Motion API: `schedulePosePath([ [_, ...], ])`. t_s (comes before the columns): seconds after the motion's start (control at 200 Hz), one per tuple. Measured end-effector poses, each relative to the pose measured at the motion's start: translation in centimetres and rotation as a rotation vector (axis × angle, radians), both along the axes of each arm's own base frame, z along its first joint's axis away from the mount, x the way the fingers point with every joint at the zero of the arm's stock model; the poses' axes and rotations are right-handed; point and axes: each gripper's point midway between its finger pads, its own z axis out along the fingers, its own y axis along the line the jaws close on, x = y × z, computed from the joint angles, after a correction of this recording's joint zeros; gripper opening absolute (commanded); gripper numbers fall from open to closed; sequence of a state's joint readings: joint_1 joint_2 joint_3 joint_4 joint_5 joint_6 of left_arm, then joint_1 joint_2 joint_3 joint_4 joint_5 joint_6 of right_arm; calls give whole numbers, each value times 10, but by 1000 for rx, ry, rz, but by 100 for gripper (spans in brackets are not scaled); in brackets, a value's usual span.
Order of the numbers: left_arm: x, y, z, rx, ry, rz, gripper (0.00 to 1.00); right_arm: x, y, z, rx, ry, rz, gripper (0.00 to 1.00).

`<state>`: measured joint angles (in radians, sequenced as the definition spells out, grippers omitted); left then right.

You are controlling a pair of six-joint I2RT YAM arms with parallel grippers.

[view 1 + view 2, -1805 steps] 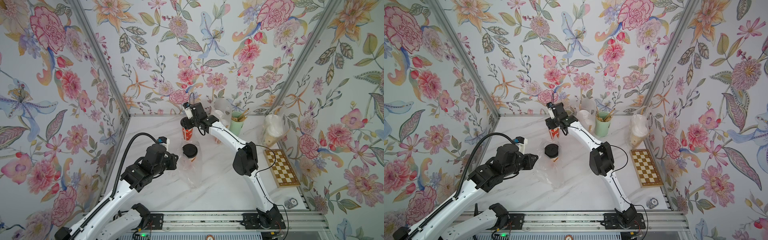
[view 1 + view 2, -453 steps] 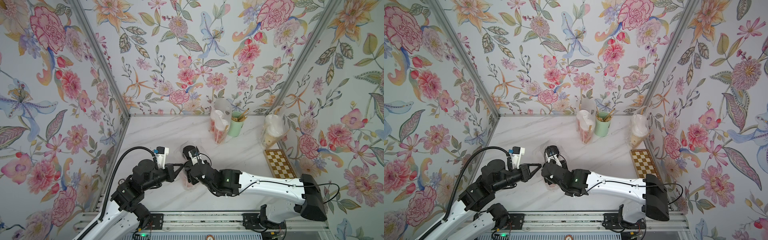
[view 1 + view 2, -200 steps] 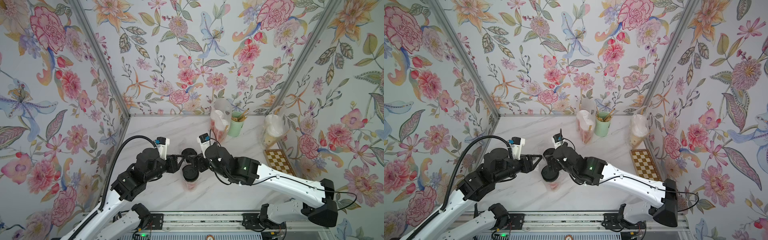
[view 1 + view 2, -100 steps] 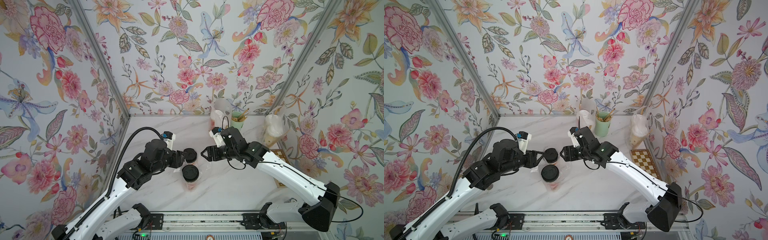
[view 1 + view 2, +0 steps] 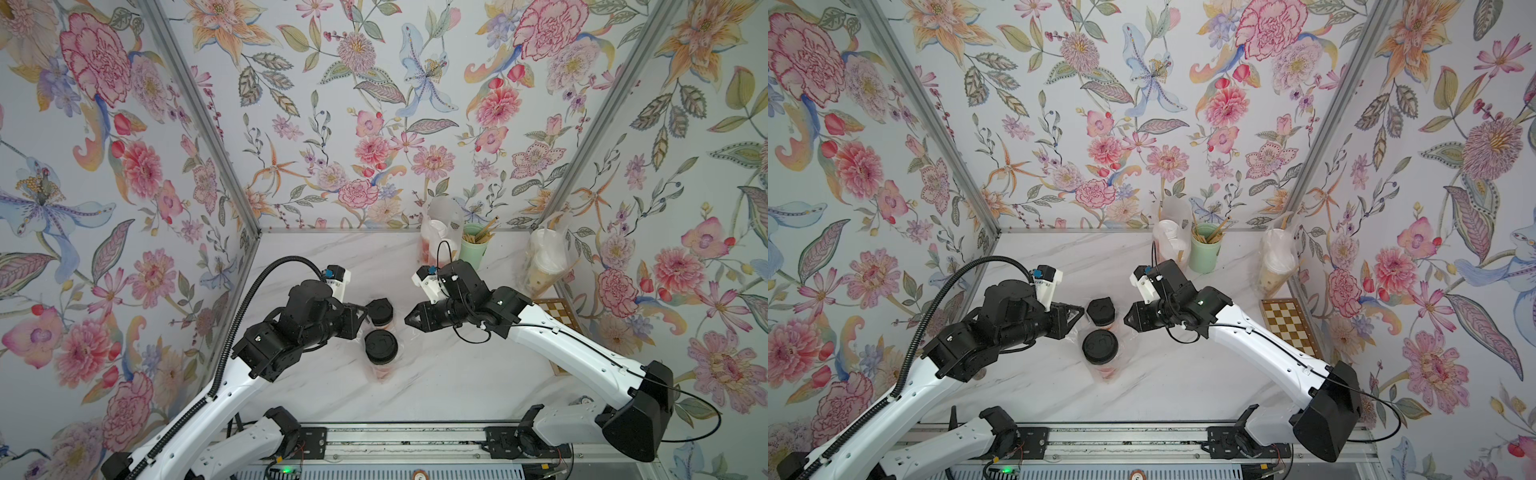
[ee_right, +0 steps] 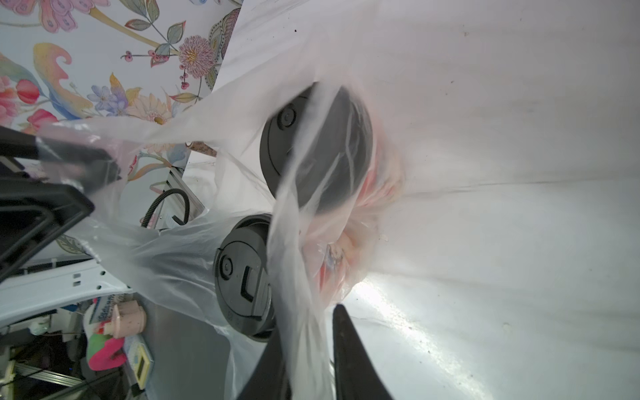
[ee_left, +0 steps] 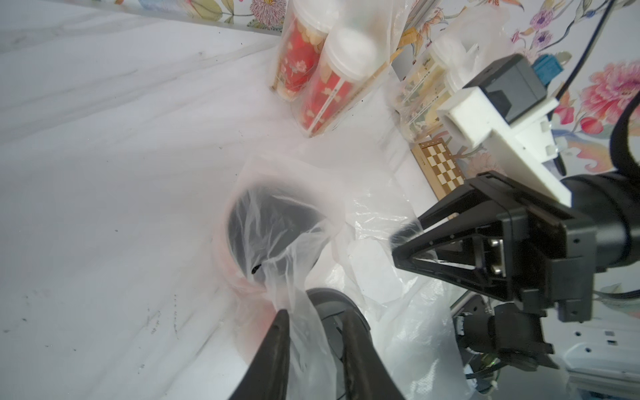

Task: Pack milk tea into plastic carrier bags
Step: Adjust the plastic carrier bag at the center of the board.

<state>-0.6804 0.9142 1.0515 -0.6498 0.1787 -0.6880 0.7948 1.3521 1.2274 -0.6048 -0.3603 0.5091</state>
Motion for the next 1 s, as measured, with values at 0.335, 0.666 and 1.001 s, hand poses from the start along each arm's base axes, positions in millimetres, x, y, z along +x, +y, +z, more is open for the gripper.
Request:
schedulePosePath([
  [0.335,7,-1,14,-60,-60,17,0,6,9,37,76,-26,-17,0],
  [0.666,15,4,34,-94,-107,46,0,11,13,81,149,-71,-36,0],
  [1.001,22,5,40,-93,-116,60,0,33,4,74,89,-98,-107,0],
])
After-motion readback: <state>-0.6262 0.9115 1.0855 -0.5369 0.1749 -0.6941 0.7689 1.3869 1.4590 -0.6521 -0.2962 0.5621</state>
